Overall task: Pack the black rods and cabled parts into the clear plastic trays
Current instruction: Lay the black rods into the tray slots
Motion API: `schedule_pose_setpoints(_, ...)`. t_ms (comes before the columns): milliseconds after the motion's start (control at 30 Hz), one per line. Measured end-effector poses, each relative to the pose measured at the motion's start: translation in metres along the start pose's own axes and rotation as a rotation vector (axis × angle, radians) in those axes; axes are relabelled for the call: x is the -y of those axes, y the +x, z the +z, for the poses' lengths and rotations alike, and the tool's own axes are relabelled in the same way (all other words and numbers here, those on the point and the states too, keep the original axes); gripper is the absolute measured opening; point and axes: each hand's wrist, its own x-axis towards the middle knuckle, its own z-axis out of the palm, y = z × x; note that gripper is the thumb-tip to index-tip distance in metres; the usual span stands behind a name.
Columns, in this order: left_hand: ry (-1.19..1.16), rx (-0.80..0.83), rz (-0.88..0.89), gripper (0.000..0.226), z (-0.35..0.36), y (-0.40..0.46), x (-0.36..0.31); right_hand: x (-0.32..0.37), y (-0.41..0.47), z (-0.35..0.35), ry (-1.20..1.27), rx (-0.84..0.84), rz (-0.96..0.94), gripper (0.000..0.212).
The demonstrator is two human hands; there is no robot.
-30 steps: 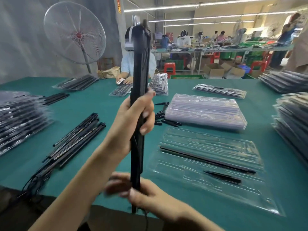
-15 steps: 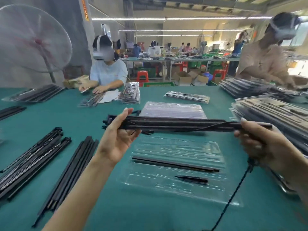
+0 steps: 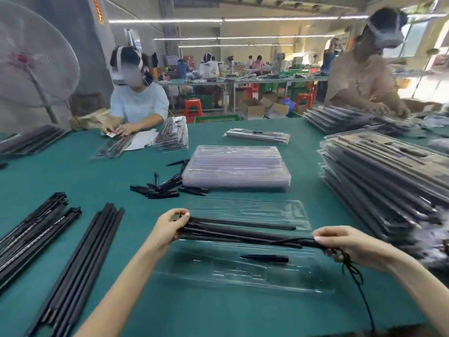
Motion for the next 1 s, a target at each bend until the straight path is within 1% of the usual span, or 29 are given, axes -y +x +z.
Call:
schedule_pose_setpoints(67,0.019,-0.003,-0.008,0.007,-0.005,0.002,0.001,0.002,0.004,0.002,-0.196,0.041,-0.006,0.023)
schedule_pose_setpoints(133,0.05,-0.009,-0.007,0.008,-0.007,0.002,0.003,0.001,0.011,0.007,-0.393,-0.018,-0.077,0.011)
schedule_pose_setpoints(167,0.058,-0.017,-0.005,0.009,-0.008,0.001,0.005,0.0,0.014,0.01,-0.446,-0.061,-0.122,0.006)
schedule_pose_setpoints(233,0.065,-0.036,-0.007,0.008,-0.01,-0.001,0.008,-0.006,0.02,0.014,-0.469,-0.118,-0.226,0.008)
schedule_pose_setpoints(300,0.077,-0.04,-0.006,0.008,-0.012,-0.004,0.011,-0.014,0.023,0.017,-0.535,-0.134,-0.3,0.012)
schedule_pose_setpoints(400,0.107,-0.037,0.002,0.008,-0.016,-0.007,0.013,-0.021,0.021,0.021,-0.649,-0.062,-0.349,0.018)
schedule_pose_setpoints(467,0.078,-0.051,-0.002,0.008,-0.019,-0.007,0.015,-0.017,0.015,0.026,-0.602,-0.059,-0.403,0.012)
schedule_pose_setpoints(500,0.046,-0.066,-0.007,0.008,-0.02,-0.007,0.016,-0.016,0.013,0.027,-0.572,-0.109,-0.454,0.007)
schedule_pose_setpoints(533,0.012,-0.087,-0.012,0.007,-0.021,-0.007,0.017,-0.016,0.011,0.028,-0.567,-0.196,-0.519,0.006)
schedule_pose_setpoints(633,-0.074,-0.159,-0.027,0.005,-0.018,-0.008,0.02,-0.021,0.006,0.035,-0.716,-0.526,-0.635,0.008)
schedule_pose_setpoints(667,-0.093,-0.173,-0.033,0.006,-0.017,-0.008,0.021,-0.022,0.005,0.038,-0.783,-0.597,-0.642,0.009)
schedule_pose_setpoints(700,-0.11,-0.18,-0.041,0.008,-0.016,-0.008,0.02,-0.023,0.005,0.04,-0.834,-0.627,-0.644,0.011)
schedule_pose_setpoints(767,-0.146,-0.16,-0.059,0.011,-0.017,-0.008,0.017,-0.022,0.007,0.039,-0.887,-0.622,-0.653,0.011)
schedule_pose_setpoints(867,-0.204,-0.051,-0.076,0.007,-0.021,-0.011,0.012,-0.021,0.012,0.032,-0.989,-0.62,-0.695,0.007)
schedule_pose_setpoints(933,-0.216,0.002,-0.083,0.008,-0.02,-0.013,0.01,-0.023,0.019,0.026,-0.962,-0.654,-0.635,0.01)
schedule_pose_setpoints(1000,-0.217,0.015,-0.076,0.008,-0.02,-0.013,0.012,-0.024,0.026,0.023,-0.804,-0.642,-0.537,0.014)
